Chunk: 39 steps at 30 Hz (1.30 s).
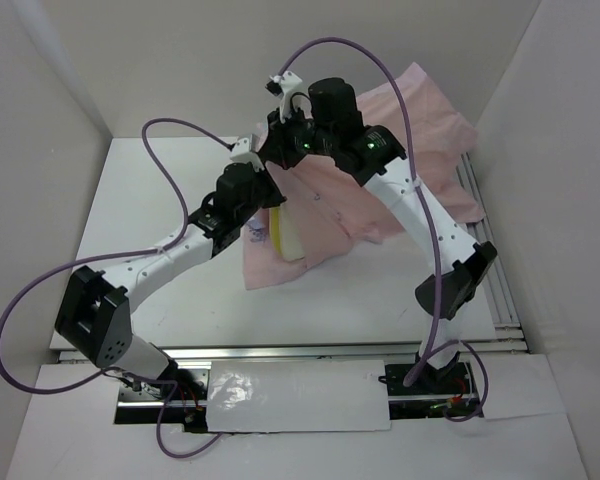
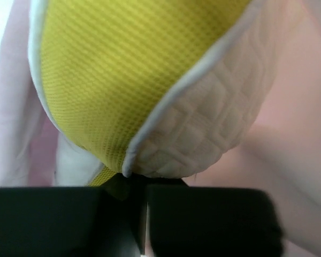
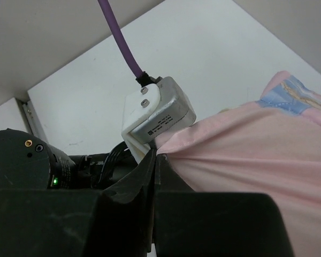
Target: Put the pillow into the pillowcase
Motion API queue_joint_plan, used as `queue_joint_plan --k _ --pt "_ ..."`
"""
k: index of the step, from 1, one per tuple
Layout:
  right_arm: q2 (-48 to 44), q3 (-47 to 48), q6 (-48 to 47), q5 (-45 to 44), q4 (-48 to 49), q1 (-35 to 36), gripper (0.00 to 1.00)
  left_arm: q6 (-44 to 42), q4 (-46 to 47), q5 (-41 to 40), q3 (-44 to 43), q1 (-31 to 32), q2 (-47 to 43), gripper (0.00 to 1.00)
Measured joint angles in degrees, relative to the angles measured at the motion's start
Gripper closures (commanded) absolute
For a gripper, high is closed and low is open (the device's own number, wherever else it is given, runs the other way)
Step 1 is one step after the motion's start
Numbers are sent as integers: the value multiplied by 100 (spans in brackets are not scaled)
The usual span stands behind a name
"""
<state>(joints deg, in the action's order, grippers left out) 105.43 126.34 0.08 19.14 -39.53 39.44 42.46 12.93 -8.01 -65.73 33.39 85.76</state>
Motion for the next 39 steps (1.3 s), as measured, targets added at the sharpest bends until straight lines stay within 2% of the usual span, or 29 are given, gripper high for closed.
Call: queue_joint_plan --k 1,2,3,4,7,8,9,12,13,15,18,19,21,24,25,26,29,32,33,37,39 --pt "22 -50 42 105 15 -33 100 0 -79 -55 35 2 -11 76" --pt "81 -114 98 214 35 -61 100 48 -223 -136 76 11 -33 59" --pt "101 -129 118 247 44 -61 99 105 -334 -192 125 11 -55 52" --pt "136 -234 164 282 107 -61 90 170 -457 -271 190 9 -90 43" --pt "236 -481 234 216 177 -42 74 208 -857 -444 328 17 -164 23" --pt "341 -503 234 140 232 -42 55 240 -1008 -511 328 44 -195 20" --pt "442 -503 247 24 284 -52 47 299 -1180 -584 337 55 -232 18" --pt "671 -542 293 -160 339 -114 29 376 -1858 -763 341 52 -328 7" --pt "730 -586 306 -232 350 -125 26 402 -2083 -802 352 52 -363 2" --pt "745 -756 326 -332 385 -125 16 378 -2492 -837 431 55 -507 0" --pt "664 -1228 367 -466 643 -127 11 341 -3230 -883 511 46 -815 0" --pt "616 -1390 413 -507 774 -144 0 319 -3499 -887 531 9 -925 0" --pt "420 -1827 374 -573 907 -162 0 407 -3773 -944 601 -155 -1150 0" --pt "4 -2557 304 -625 887 -186 0 492 -3919 -929 892 -516 -1606 22" --pt "-136 -2765 284 -621 881 -188 0 492 -3987 -905 1005 -599 -1740 42" --pt "-273 -2957 269 -601 887 -188 0 538 -3971 -813 1150 -643 -1862 45" --pt "-778 -3571 208 -492 946 -199 0 472 -3871 -476 1714 -621 -2179 43" --pt "-1355 -4238 28 -363 1115 -160 0 415 -3744 -140 2262 -560 -2365 34" --pt "-1475 -4350 -48 -367 1110 -118 0 407 -3705 -31 2378 -546 -2378 27" --pt "-1613 -4568 -382 -782 1113 302 0 404 -3403 409 2586 -538 -2361 13" --pt "-1604 -4780 -595 -1069 1082 520 0 420 -3112 597 2603 -529 -2308 10"
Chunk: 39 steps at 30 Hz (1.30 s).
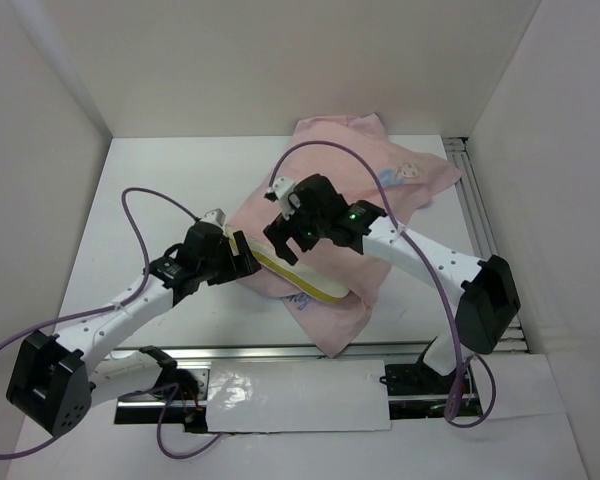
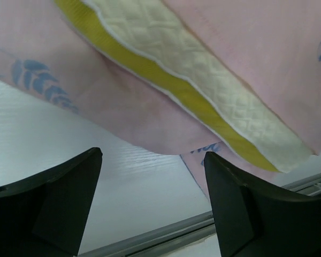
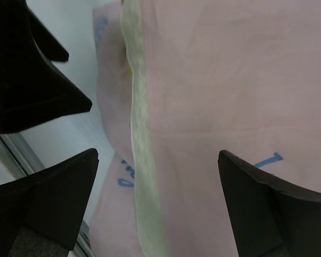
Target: Put the pillow into the pillowcase
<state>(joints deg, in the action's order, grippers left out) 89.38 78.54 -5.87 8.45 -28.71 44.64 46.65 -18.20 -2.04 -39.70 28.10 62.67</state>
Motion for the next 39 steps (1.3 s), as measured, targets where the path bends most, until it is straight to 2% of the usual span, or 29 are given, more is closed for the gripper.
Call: queue_joint_plan --k 8,13,16,17,20,21,27,28,29,30,32,39 --pt "544 -221 -610 -874 -328 286 0 195 767 374 374 155 372 6" --pt "837 -271 -748 -955 -317 289 0 328 892 367 385 234 682 6" --pt "931 -313 -778 -922 -295 313 0 444 1016 339 385 249 822 10" --pt "940 -313 -782 -925 -282 328 0 481 1058 337 385 249 876 13" --pt "909 -315 -756 -1019 -243 402 0 586 1215 267 385 251 1121 30" --pt "883 -315 -728 -1058 -238 435 0 621 1248 227 380 254 1215 44" --pt "199 -732 -597 -1154 -79 699 3 616 1283 127 232 208 1777 75" --pt "70 -793 -586 -1141 -79 730 3 623 1298 127 229 192 1808 82" --pt "-50 -837 -575 -1130 -79 765 5 621 1314 133 229 175 1816 96" --pt "-116 -850 -573 -1128 -79 791 5 636 1329 140 227 166 1816 100" --pt "-144 -850 -562 -1130 -37 824 9 616 1360 151 210 155 1823 100" --pt "302 -850 -529 -1309 76 903 9 619 1416 140 286 155 1644 100"
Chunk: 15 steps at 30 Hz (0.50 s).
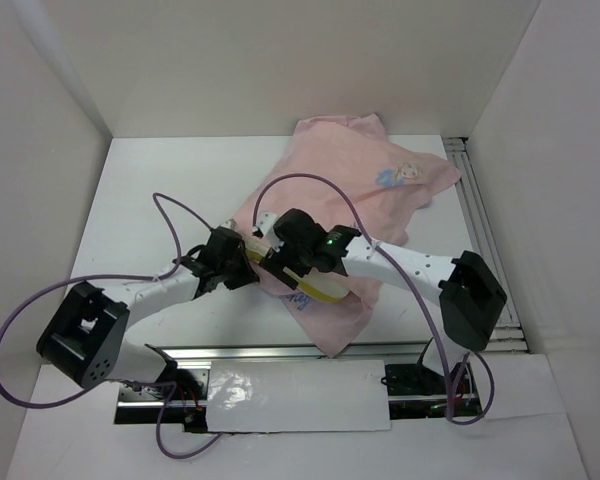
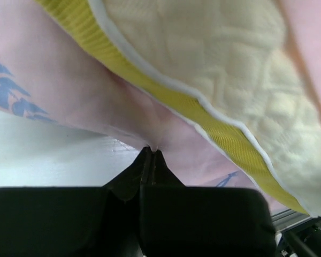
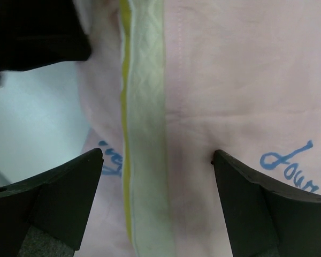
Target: Put the pillow into the pillowcase
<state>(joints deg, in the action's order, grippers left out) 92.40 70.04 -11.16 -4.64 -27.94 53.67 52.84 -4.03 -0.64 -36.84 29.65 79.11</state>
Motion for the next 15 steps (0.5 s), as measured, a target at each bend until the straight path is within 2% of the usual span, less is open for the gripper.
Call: queue_joint_plan --k 2,4,5,7,8,15 --pt "166 0 22 -275 125 13 16 -2 20 -33 98 0 -232 100" --pt "326 0 46 -625 282 20 41 -4 24 -83 179 0 -490 100" --pt "402 0 79 -820 361 20 59 -4 26 -118 212 0 -616 100" --pt "570 2 162 -1222 531 20 82 -4 28 -210 295 0 -890 100" --pt "651 4 208 -1421 608 22 100 -4 26 -273 328 0 -979 100" --pt "866 319 754 -2710 780 -31 100 -7 -221 -647 496 -42 -1545 100"
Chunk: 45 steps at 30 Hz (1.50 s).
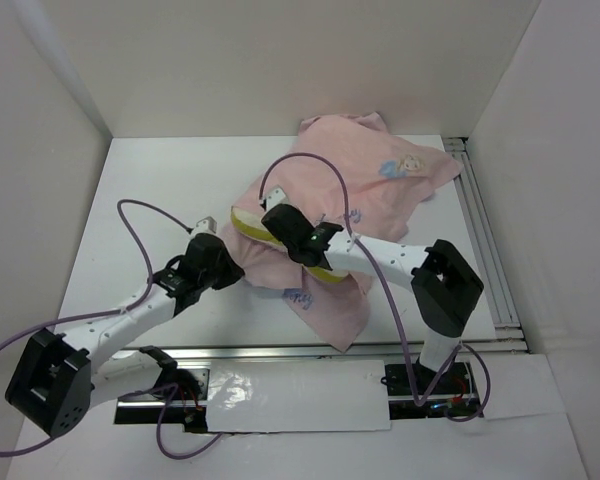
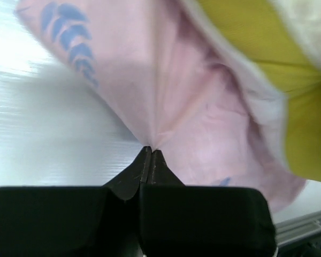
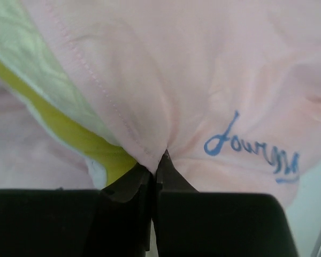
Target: Put the pillow into the pillowcase
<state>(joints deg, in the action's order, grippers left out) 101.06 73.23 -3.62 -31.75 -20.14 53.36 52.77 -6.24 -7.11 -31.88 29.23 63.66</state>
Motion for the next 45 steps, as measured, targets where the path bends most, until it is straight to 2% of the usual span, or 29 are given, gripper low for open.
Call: queue_joint_plan --k 4,5,10,15,18,22,23,27,28,30,38,42,45 --pt "-87 177 225 -1207 188 -155 100 44 -415 -343 -11 -87 -297 100" --pt "-136 188 155 -1683 442 -181 100 81 -535 -422 -15 -105 -374 100" --pt "-356 240 -361 -2848 1449 -280 100 168 -1071 -629 -144 -205 -767 100" --pt "-337 39 -1252 -3517 3058 -337 100 313 -1604 -804 -407 -328 -1178 100" --pt "-271 17 -1266 -3602 3289 -337 100 435 -1943 -951 -590 -424 -1333 100" --pt "-264 181 -492 -2964 2649 -337 100 459 -2321 -1023 -785 -592 -1340 99" --pt "-291 216 -302 -2645 2487 -339 100 448 -2385 -1019 -815 -621 -1294 88" --pt "-463 280 334 -1392 1902 -341 100 264 -2500 -872 -872 -654 -1014 66" --pt "-498 313 479 -1106 1770 -345 100 197 -2516 -815 -872 -654 -973 55" --pt "-533 398 704 -649 1539 -365 100 17 -2498 -710 -872 -623 -907 45" --pt "-531 817 1113 120 1038 -433 100 -463 -2249 -715 -1298 44 -612 40" --pt "-525 1141 1172 229 767 -450 100 -557 -1613 -839 -1541 498 -184 40" --pt "-525 1397 1239 293 601 -457 100 -380 -1003 -1038 -1567 581 330 33"
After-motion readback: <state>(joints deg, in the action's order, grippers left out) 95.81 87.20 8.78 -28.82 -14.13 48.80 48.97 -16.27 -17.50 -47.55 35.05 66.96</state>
